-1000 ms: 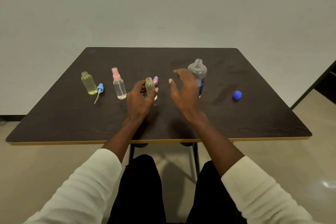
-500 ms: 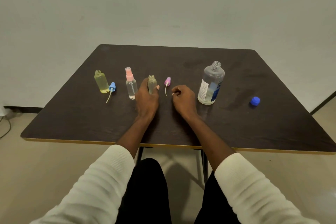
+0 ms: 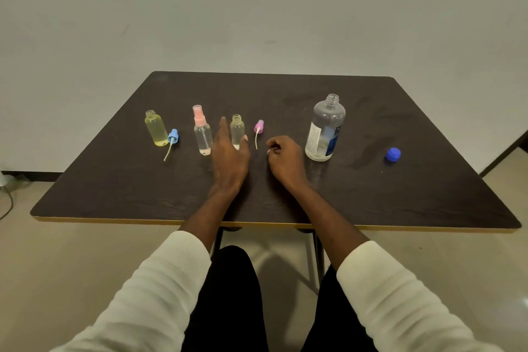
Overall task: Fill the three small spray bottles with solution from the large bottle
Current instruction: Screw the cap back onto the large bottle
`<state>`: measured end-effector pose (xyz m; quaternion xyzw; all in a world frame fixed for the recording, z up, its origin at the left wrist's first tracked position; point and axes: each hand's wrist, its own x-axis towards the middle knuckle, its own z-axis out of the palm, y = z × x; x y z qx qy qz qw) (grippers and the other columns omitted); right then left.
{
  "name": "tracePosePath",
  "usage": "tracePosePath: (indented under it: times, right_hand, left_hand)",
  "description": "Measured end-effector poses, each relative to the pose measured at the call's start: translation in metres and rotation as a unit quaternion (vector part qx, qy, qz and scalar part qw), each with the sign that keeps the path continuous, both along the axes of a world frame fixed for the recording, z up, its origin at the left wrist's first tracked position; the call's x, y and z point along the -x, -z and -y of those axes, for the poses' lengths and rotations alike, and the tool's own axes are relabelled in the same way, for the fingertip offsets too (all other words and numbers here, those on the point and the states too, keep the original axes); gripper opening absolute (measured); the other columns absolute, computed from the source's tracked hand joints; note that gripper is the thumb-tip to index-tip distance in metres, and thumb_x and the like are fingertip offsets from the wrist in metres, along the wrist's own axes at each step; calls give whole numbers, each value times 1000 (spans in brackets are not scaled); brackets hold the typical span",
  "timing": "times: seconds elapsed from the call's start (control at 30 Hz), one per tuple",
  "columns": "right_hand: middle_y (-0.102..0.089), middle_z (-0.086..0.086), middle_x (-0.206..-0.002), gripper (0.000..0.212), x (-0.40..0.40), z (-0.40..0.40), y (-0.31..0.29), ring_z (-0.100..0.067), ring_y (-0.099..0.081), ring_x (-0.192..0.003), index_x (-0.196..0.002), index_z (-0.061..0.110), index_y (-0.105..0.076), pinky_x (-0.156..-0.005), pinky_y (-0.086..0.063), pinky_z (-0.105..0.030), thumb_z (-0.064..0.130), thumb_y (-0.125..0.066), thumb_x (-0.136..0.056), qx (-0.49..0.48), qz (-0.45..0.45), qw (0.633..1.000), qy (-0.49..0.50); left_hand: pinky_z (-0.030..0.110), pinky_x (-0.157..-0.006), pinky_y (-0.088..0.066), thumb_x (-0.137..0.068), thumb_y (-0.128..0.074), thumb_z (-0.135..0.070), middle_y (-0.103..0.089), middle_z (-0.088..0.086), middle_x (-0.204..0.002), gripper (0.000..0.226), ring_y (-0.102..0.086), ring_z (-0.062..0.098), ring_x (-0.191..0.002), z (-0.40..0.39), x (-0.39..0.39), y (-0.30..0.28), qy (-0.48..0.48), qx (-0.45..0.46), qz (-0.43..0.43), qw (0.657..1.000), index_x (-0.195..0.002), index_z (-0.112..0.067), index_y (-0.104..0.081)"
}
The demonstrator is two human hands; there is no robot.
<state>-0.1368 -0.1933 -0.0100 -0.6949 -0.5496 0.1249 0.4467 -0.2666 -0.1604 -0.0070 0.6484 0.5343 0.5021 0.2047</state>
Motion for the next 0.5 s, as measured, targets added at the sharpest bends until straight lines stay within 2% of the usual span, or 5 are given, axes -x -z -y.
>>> tracePosePath:
  times: [0.1, 0.17, 0.27, 0.37, 0.5]
  right_hand:
    - [-69, -2, -99, 21, 0, 25, -4, -8, -60, -88, -98, 11, -71, -81, -51, -21, 0, -58, -87, -13, 16, 999, -33]
    - [-69, 0, -89, 17, -6, 47, -7, -7, -60, -80, -88, 12, -70, -74, -51, -20, 0, -58, -85, -41, 34, 997, -54]
    - [-66, 1, -75, 15, -27, 76, -11, -6, -58, -70, -77, 10, -68, -66, -47, -14, -1, -59, -83, -103, 34, 994, -31]
    - [-61, 3, -70, 21, -61, 89, -18, 0, -54, -65, -72, 14, -63, -63, -41, -8, -4, -58, -81, -145, 8, 987, 64]
    - [-62, -6, -91, 18, -118, 90, -25, -10, -54, -79, -89, 11, -64, -72, -47, -21, -4, -56, -84, -134, 44, 973, 182]
  left_hand:
    - [39, -99, -52, -93, -61, -6, -61, 19, -130, 40, -59, 32, -117, 21, 0, -2, -25, -201, -29, 979, -132, 1, -55]
    - [45, -97, -51, -89, -64, 0, -62, 21, -119, 33, -60, 35, -111, 30, -7, 1, 2, -274, -23, 961, -122, 3, -59]
    - [50, -94, -51, -88, -66, -1, -58, 21, -119, 35, -58, 38, -110, 44, -36, 2, 75, -242, 28, 967, -121, 0, -54]
    - [43, -101, -48, -87, -71, -10, -52, 19, -131, 52, -54, 34, -121, 51, -71, 0, 135, -157, 63, 976, -132, -3, -47]
    - [33, -113, -39, -83, -81, -30, -41, 12, -150, 85, -43, 22, -137, 51, -110, -6, 185, -44, 89, 978, -149, -6, -34]
